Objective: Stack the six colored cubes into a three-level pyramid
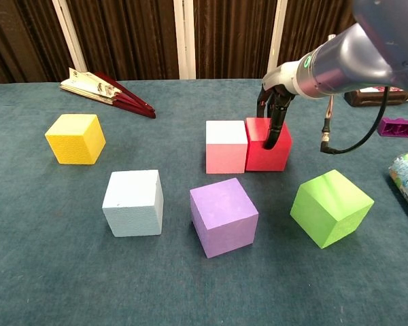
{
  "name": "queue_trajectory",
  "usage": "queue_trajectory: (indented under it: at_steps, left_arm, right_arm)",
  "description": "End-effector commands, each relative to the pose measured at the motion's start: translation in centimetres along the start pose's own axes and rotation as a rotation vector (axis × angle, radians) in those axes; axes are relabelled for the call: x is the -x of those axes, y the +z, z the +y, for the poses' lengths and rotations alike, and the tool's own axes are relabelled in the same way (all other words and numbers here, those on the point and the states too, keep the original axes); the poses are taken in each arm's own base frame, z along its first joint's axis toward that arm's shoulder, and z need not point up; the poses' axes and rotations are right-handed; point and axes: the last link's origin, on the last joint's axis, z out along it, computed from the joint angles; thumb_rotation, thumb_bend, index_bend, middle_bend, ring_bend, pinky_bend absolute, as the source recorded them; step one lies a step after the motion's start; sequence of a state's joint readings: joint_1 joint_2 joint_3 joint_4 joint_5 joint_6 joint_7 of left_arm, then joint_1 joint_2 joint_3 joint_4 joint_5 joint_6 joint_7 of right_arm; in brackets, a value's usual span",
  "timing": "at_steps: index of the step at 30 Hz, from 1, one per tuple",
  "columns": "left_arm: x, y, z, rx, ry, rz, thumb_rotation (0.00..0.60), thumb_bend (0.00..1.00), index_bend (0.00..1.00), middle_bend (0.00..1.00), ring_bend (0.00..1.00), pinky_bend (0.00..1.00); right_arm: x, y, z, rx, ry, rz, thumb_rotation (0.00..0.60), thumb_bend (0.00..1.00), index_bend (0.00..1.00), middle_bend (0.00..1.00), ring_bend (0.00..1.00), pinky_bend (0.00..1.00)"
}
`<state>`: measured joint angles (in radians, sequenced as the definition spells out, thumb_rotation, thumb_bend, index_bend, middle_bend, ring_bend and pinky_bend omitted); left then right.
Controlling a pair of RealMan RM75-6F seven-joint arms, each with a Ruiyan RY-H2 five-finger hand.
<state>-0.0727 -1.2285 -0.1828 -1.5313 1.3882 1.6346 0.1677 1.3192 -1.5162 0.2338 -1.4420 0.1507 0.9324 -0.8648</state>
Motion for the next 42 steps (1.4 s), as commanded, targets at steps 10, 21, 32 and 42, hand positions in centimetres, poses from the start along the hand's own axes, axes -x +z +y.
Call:
queue_trajectory:
  at_steps: [10, 21, 32, 42]
  left_arm:
    - [0.04, 0.05, 0.01, -0.002, 0.001, 0.001, 0.600, 0.32, 0.10, 0.00, 0.00, 0.03]
    - [0.06, 0.07, 0.01, -0.003, 0.002, 0.000, 0.600, 0.32, 0.10, 0.00, 0.00, 0.03]
    - [0.06, 0.07, -0.02, -0.007, 0.004, 0.000, 0.600, 0.32, 0.10, 0.00, 0.00, 0.03]
    - [0.10, 0.06, 0.00, -0.010, 0.005, -0.003, 0.600, 0.32, 0.10, 0.00, 0.00, 0.03]
  right_arm:
    - [0.22, 0.20, -0.13, 0.003, 0.001, -0.008, 0.600, 0.25, 0.44, 0.37, 0.18, 0.00]
    - [0.27, 0.20, -0.43, 0.004, -0.005, -0.008, 0.600, 0.24, 0.44, 0.37, 0.18, 0.00]
    - [0.33, 0.28, -0.43, 0.005, -0.002, -0.012, 0.600, 0.25, 0.44, 0.35, 0.18, 0.00]
    - [0.43, 0.04, -0.36, 0.004, -0.024, -0.036, 0.600, 0.25, 0.32, 0.23, 0.10, 0.00]
